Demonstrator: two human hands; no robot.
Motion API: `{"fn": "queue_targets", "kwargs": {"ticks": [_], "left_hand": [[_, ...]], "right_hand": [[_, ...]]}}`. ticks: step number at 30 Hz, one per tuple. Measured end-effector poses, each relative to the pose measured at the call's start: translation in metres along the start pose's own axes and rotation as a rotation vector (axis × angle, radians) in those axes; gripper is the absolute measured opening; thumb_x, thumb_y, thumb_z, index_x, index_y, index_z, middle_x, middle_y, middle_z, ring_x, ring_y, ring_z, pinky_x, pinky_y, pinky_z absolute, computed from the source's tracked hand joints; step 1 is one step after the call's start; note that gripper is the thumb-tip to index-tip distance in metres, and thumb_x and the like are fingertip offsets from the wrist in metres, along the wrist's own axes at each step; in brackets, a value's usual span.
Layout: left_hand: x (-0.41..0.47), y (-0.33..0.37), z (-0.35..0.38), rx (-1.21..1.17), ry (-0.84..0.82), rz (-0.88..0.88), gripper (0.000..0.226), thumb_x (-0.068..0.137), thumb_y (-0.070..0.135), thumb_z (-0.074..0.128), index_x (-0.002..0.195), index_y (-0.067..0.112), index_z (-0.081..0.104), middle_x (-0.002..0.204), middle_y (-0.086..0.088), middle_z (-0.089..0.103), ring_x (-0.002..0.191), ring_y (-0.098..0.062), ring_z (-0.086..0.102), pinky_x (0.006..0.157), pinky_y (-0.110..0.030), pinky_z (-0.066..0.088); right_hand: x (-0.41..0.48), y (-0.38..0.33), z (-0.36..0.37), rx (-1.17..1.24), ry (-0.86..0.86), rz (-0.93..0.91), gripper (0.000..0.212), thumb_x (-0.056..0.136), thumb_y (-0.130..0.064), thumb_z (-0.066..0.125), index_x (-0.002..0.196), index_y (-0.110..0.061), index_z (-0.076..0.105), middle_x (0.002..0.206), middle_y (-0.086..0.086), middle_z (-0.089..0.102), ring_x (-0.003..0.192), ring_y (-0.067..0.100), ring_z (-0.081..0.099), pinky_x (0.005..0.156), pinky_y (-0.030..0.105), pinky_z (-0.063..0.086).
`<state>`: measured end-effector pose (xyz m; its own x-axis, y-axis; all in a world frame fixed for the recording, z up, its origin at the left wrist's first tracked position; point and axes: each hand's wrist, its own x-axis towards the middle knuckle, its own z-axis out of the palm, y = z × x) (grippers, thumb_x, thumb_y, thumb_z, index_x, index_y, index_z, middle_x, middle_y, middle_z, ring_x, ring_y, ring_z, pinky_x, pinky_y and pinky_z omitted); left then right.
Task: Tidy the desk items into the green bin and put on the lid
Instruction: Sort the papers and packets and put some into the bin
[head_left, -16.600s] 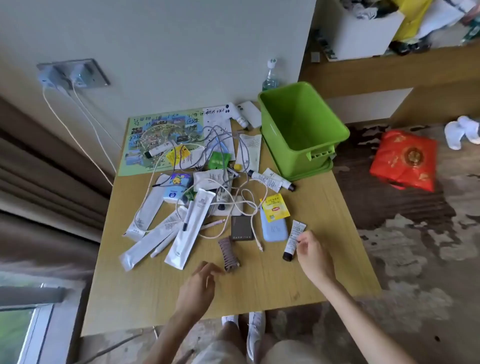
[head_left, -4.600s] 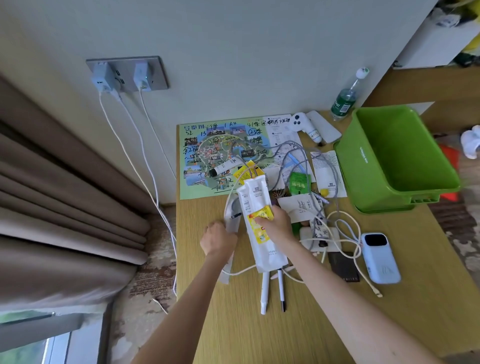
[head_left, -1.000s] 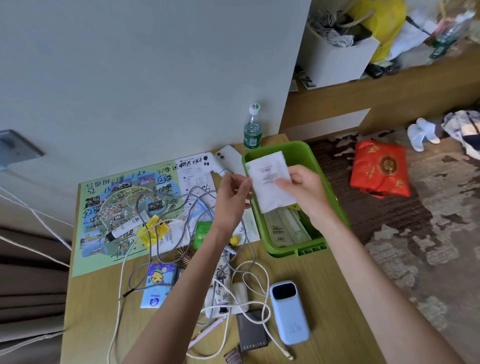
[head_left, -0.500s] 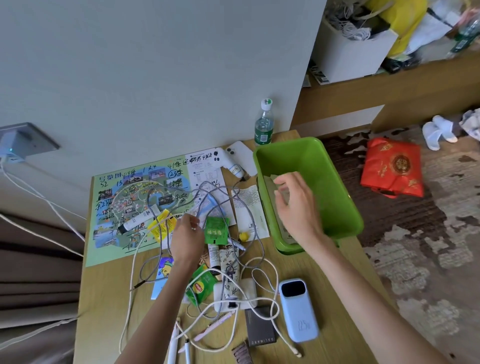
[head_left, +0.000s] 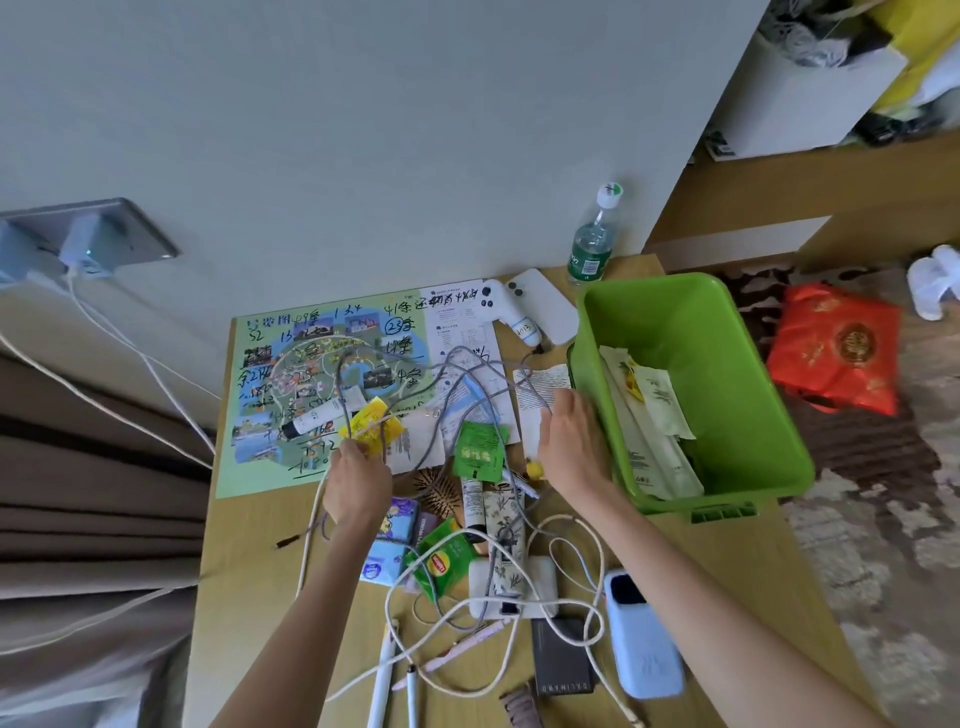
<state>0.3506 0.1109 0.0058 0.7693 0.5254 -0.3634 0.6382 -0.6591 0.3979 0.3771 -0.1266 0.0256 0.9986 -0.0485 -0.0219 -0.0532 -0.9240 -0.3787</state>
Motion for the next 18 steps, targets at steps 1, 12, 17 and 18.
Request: {"fn": "queue_targets", "kwargs": {"ticks": [1,12,17,18], "left_hand": [[0.002,0.000,0.000,0.011,-0.005,-0.011,0.028,0.097,0.021,0.047,0.119,0.004,0.051,0.121,-0.017,0.056,0.103,-0.037,0.057,0.080,-0.047,0.051],[0.018,0.003,0.004,0.084,-0.154,-0.139,0.078,0.089,0.046,0.062,0.136,-0.004,0.025,0.125,-0.025,0.056,0.112,-0.041,0.057,0.077,-0.044,0.046],[0.017,0.010,0.002,0.146,-0.207,-0.137,0.100,0.084,0.067,0.053,0.139,-0.009,0.018,0.136,-0.025,0.045,0.123,-0.037,0.049,0.090,-0.044,0.046],[0.018,0.012,0.002,0.122,-0.195,-0.145,0.099,0.084,0.067,0.052,0.138,-0.009,0.019,0.137,-0.025,0.043,0.125,-0.037,0.048,0.092,-0.044,0.045]], "right_hand": [[0.002,0.003,0.000,-0.002,-0.001,-0.002,0.023,0.102,-0.021,0.038,0.112,-0.005,0.052,0.111,0.009,0.056,0.098,0.020,0.050,0.079,0.026,0.040],[0.024,0.004,0.002,0.018,-0.140,0.319,0.024,0.091,0.000,0.051,0.069,-0.009,0.049,0.078,0.010,0.056,0.061,0.021,0.051,0.048,0.026,0.035],[0.034,-0.008,0.012,-0.124,-0.241,0.350,0.035,0.093,-0.008,0.058,0.125,0.003,0.047,0.124,0.020,0.057,0.106,0.032,0.061,0.082,0.038,0.056],[0.034,-0.010,0.015,-0.150,-0.245,0.339,0.044,0.094,-0.011,0.059,0.131,0.004,0.041,0.129,0.022,0.053,0.111,0.032,0.059,0.084,0.038,0.056]]}}
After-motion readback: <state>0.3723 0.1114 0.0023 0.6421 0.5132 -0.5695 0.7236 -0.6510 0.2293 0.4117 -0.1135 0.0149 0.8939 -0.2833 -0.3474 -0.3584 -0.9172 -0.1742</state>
